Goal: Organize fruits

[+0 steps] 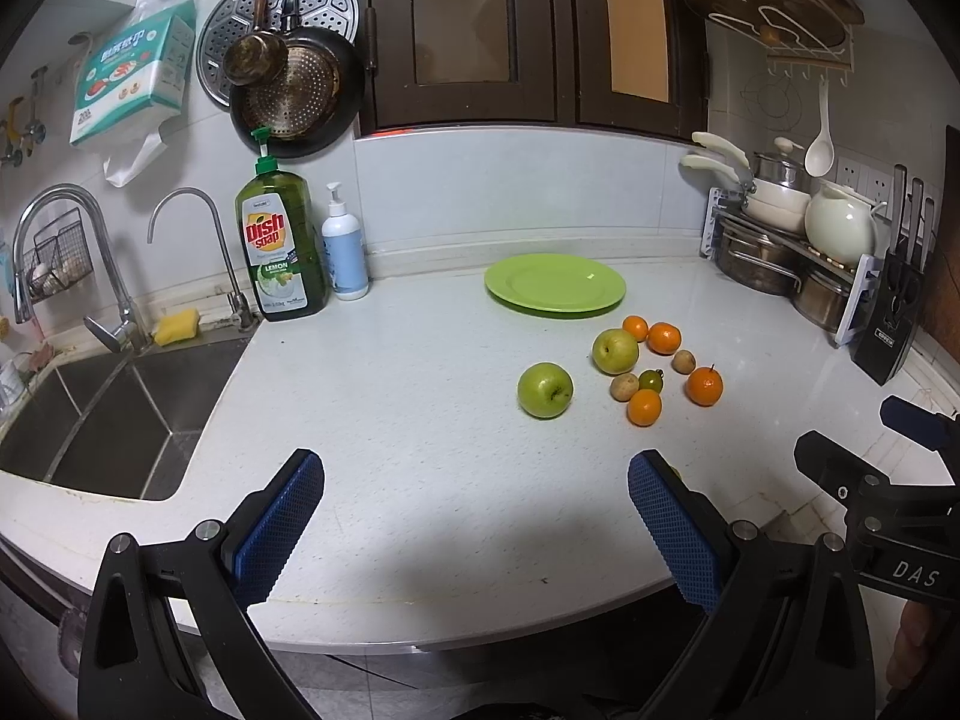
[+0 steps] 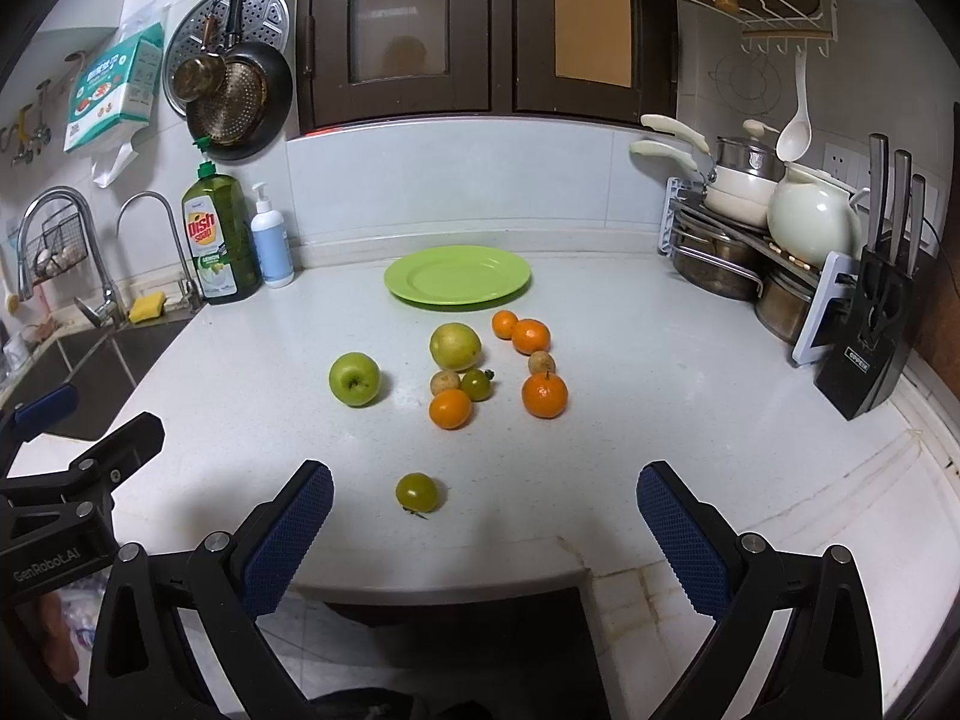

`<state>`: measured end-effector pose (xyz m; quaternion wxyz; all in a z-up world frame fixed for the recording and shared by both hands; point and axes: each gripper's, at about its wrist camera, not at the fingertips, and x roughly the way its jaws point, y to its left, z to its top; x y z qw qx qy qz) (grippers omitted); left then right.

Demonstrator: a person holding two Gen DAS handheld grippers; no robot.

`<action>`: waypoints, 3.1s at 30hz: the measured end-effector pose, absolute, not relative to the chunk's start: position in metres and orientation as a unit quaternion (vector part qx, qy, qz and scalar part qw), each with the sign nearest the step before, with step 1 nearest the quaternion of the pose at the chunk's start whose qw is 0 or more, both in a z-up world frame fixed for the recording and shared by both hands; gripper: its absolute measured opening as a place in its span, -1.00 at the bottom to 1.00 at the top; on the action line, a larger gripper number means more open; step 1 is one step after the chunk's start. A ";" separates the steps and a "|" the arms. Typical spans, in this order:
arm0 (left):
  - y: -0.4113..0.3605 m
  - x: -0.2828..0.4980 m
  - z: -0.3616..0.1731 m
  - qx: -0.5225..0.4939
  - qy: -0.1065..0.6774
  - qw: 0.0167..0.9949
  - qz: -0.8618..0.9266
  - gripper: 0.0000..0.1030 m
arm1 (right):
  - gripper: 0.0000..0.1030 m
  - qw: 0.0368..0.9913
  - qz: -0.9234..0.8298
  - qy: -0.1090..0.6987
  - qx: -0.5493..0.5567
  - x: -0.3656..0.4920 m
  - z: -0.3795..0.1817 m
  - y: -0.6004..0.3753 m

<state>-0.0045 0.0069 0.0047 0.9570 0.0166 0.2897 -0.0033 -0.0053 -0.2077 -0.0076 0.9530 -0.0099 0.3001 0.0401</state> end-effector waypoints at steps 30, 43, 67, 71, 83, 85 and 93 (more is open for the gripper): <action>-0.008 0.007 0.001 0.025 0.299 0.954 -0.011 1.00 | 0.99 0.948 0.042 0.316 0.000 0.006 -0.017 -0.220; -0.003 0.053 -0.002 0.060 0.306 0.946 -0.084 0.71 | 0.78 0.933 0.035 0.356 0.030 0.032 -0.031 -0.211; 0.005 0.177 -0.060 0.145 0.369 0.882 -0.254 0.58 | -0.09 0.862 -0.051 0.489 0.123 0.086 -0.098 -0.160; 0.000 0.190 -0.069 0.146 0.375 0.872 -0.278 0.52 | -0.22 0.854 -0.068 0.501 0.124 0.092 -0.104 -0.158; -0.016 0.217 -0.090 0.144 0.403 0.846 -0.318 0.25 | -0.40 0.845 -0.094 0.513 0.122 0.109 -0.109 -0.159; -0.017 0.220 -0.092 0.141 0.405 0.844 -0.320 0.25 | -0.40 0.844 -0.095 0.514 0.118 0.112 -0.109 -0.159; -0.021 0.225 -0.097 0.133 0.414 0.838 -0.330 -0.03 | -0.40 0.846 -0.096 0.512 0.115 0.118 -0.109 -0.159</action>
